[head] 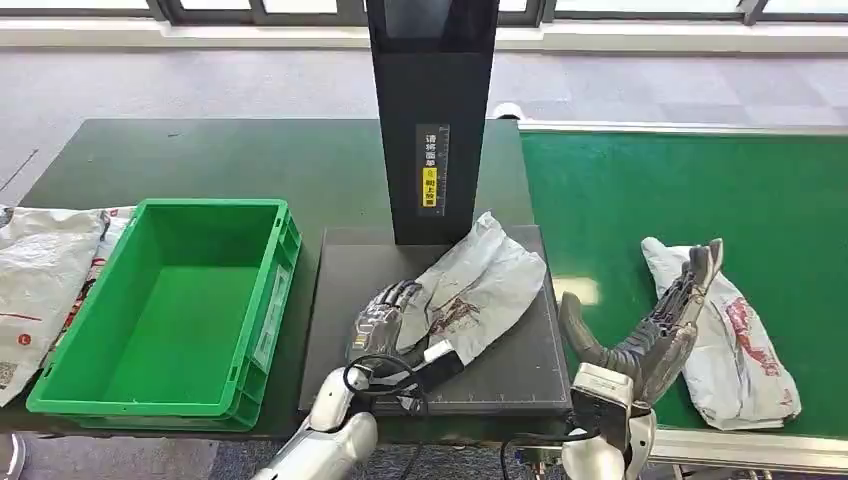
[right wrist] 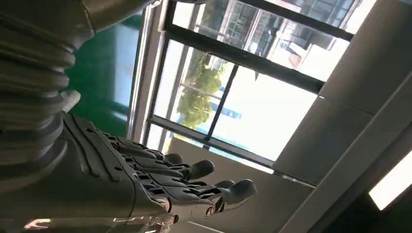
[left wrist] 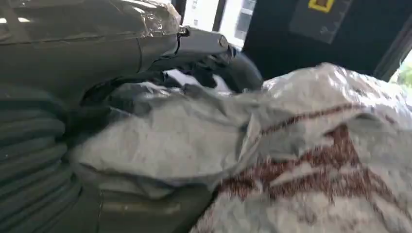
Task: Moved the parcel from conveyor to table for the left to box.
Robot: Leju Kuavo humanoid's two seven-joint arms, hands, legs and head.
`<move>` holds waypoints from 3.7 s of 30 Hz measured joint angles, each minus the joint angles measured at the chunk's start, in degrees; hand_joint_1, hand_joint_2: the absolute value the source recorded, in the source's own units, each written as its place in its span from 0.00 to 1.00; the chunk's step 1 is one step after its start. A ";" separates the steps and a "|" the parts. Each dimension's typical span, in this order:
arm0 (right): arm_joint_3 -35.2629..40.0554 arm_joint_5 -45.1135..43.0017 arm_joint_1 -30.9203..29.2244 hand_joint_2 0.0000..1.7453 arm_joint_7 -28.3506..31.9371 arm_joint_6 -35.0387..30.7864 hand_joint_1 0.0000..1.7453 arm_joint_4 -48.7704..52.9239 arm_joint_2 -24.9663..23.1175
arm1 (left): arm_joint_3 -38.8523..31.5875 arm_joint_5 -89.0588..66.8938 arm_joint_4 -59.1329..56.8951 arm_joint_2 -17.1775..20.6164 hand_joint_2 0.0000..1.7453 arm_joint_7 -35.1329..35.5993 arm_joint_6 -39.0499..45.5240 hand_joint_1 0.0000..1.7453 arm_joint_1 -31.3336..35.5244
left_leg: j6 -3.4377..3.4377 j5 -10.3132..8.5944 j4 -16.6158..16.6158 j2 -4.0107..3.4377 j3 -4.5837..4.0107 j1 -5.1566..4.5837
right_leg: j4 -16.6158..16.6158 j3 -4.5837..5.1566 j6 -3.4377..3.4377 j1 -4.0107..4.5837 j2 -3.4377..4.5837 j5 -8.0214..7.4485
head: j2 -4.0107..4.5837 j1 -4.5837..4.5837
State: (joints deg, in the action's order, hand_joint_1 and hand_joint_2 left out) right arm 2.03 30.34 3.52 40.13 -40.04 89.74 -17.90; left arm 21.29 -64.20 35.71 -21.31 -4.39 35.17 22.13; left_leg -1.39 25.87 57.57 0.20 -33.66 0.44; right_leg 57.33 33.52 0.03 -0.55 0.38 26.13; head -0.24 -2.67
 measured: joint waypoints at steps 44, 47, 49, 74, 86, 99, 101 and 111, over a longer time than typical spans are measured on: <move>-2.27 -0.85 0.34 1.00 0.00 0.00 0.00 -0.85 -0.09 | -15.20 -3.61 47.39 1.95 1.00 -10.62 4.57 1.00 -8.63 | -0.01 -0.01 -0.02 0.05 -0.08 0.06 | 0.06 0.07 0.05 0.07 -0.03 0.04 | 0.00 0.00; -2.75 -0.85 0.47 1.00 0.00 0.00 0.00 -0.85 -0.11 | -18.18 -2.12 54.61 2.23 1.00 -11.89 4.59 1.00 -9.99 | -0.01 -0.01 -0.02 0.06 -0.09 0.06 | 0.06 0.06 0.05 0.07 -0.06 0.05 | 0.00 0.00; -3.08 -0.85 0.68 1.00 -0.02 0.00 0.00 -0.85 -0.11 | -20.08 -1.66 58.52 2.32 1.00 -12.50 4.59 1.00 -10.68 | -0.01 -0.01 -0.02 0.06 -0.09 0.05 | 0.06 0.04 0.05 0.06 -0.06 0.05 | 0.00 0.00; -4.68 -1.18 2.54 1.00 0.00 0.00 0.00 -0.20 -0.39 | -32.59 -6.40 63.32 2.69 1.00 -10.08 4.57 1.00 -12.08 | -0.02 -0.02 -0.01 0.04 -0.04 0.04 | 0.04 0.04 0.05 0.05 -0.05 0.04 | 0.00 0.00; -4.90 -1.16 3.32 1.00 0.00 0.00 0.00 0.92 -0.48 | -39.24 -8.96 50.11 2.54 1.00 -8.98 4.55 1.00 -10.78 | -0.03 -0.03 -0.01 0.03 -0.01 0.04 | 0.05 0.03 0.06 0.05 -0.02 0.03 | 0.00 0.00; -4.90 -1.05 3.30 1.00 0.00 0.00 0.00 0.92 -0.52 | -47.65 -5.35 43.94 2.21 1.00 -7.72 4.55 1.00 -10.55 | -0.03 -0.02 -0.01 0.05 -0.06 0.05 | 0.05 0.02 0.06 0.06 -0.06 0.04 | 0.00 0.00; -4.90 -1.18 3.29 1.00 0.00 0.00 0.00 0.92 -0.52 | -48.06 -5.27 43.94 2.19 1.00 -7.52 4.55 1.00 -10.57 | -0.03 -0.02 -0.01 0.05 -0.06 0.05 | 0.05 0.02 0.06 0.06 -0.08 0.04 | 0.00 0.00; -4.90 -0.92 3.30 1.00 0.00 0.00 0.00 0.92 -0.52 | -50.71 -3.17 46.86 2.19 1.00 -5.20 4.55 1.00 -11.02 | -0.03 -0.03 -0.01 0.06 -0.06 0.05 | 0.05 0.01 0.06 0.06 -0.09 0.04 | 0.00 0.00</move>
State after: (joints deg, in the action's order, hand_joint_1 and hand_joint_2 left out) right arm -2.86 29.42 6.82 40.13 -40.04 90.66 -18.43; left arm -29.42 -67.36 82.57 -19.12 -9.59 39.71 11.10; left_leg -1.41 25.85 57.55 0.26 -33.72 0.49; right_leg 57.38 33.53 0.09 -0.49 0.29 26.17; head -0.24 -2.67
